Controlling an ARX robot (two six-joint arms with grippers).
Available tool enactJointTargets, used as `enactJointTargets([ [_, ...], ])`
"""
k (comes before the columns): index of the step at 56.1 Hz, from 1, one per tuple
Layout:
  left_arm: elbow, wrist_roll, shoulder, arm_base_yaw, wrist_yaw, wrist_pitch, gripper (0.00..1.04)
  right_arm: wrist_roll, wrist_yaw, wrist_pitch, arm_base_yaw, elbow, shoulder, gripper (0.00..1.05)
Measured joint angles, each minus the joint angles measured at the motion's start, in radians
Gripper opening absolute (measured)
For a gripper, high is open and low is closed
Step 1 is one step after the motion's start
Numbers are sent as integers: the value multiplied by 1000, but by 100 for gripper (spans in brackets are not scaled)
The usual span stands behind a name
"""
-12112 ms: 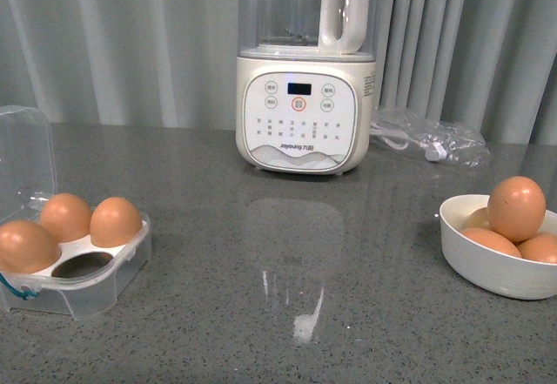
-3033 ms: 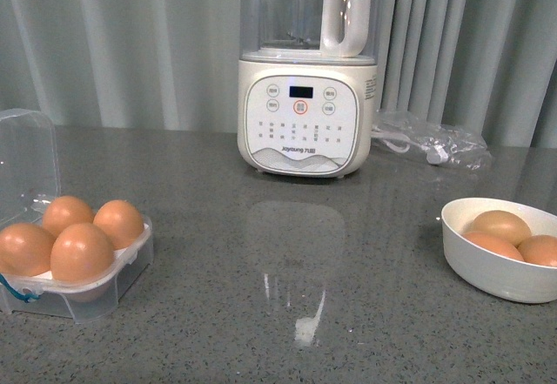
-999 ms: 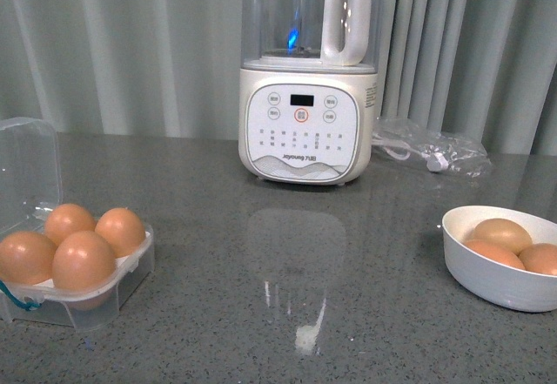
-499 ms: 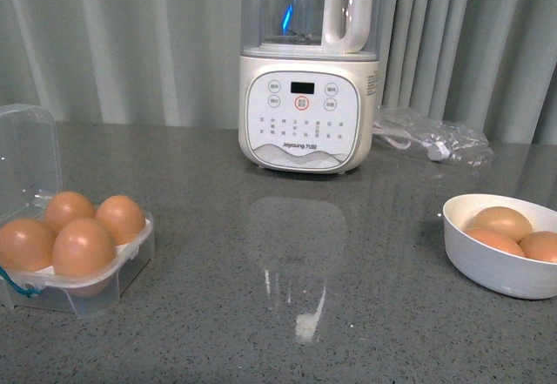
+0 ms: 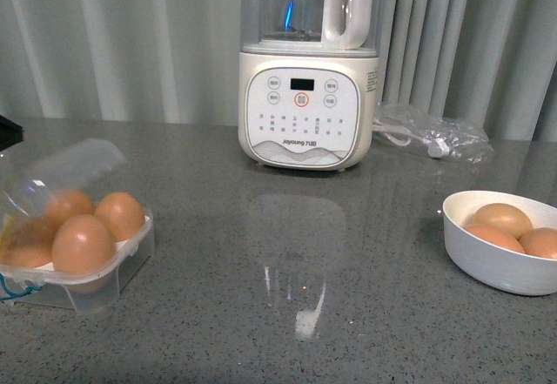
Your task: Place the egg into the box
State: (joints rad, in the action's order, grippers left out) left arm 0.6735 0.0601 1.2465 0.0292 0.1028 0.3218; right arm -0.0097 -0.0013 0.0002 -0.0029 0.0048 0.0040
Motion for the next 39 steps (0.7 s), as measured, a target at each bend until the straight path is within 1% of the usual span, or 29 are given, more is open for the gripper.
enactJointTargets([
  [4,-19,5,-11,-77,-19,-5,98,0,0,0,0,0,0,98],
  [9,-40,-17,-24,-182,-3,-59,98,0,0,0,0,0,0,98],
  [15,-45,-48,-33,-237,2,-83,98,0,0,0,0,0,0,98],
  [24,-24,-64,-60,-245,-7,-119,98,0,0,0,0,0,0,98],
  [39,25,-87,-167,-201,-28,-198,98,0,0,0,0,0,0,98],
])
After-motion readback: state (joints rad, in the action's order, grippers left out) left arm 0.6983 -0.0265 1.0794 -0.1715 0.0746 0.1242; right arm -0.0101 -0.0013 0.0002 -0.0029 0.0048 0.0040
